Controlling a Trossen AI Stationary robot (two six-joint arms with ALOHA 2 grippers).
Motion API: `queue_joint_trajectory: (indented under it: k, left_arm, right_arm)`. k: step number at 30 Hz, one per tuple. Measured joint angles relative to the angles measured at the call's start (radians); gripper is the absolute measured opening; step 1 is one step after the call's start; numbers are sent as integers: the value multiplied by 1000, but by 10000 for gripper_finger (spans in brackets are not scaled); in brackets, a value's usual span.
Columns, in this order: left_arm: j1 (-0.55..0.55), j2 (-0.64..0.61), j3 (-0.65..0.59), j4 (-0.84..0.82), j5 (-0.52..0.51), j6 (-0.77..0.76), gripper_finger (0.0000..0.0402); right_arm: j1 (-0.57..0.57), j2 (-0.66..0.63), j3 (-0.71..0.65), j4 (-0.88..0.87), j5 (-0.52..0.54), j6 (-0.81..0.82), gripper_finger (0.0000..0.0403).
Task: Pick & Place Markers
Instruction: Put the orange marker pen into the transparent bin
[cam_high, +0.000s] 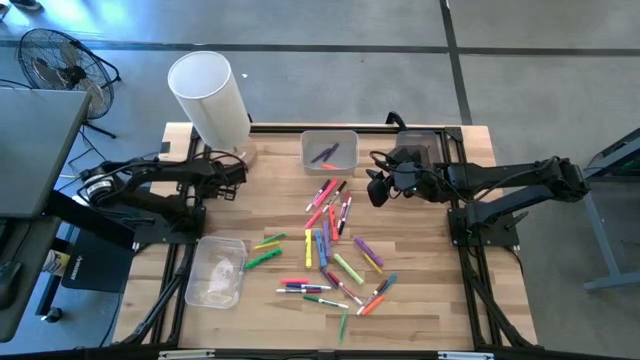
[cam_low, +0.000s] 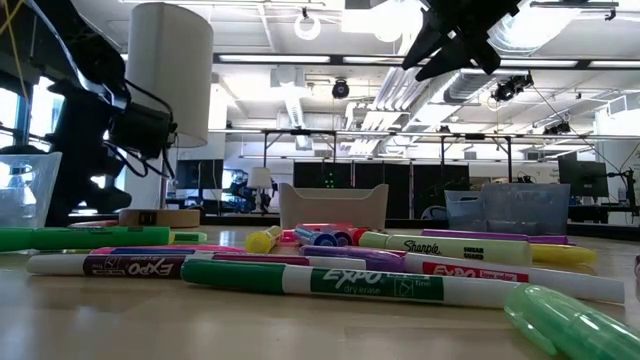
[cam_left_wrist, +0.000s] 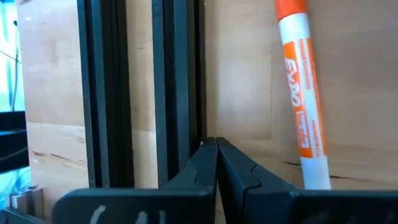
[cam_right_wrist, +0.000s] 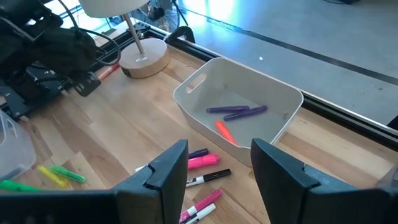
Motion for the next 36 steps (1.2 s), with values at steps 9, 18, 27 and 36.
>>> queue_joint_trajectory:
  k: [9,18,27,36]
  left_arm:
    - [-12,-19,114,-26,112,-19,0]
    - [-49,-41,122,-25,102,-61,9]
    - [-49,-68,122,-26,95,-58,76]
    - [-46,-67,57,42,69,-99,115]
  right_arm:
    - [0,0,0,0,-19,15,165]
    - [0,0,0,-1,-32,16,165]
    - [0,0,0,-2,-29,16,165]
    - [0,0,0,-3,-30,16,165]
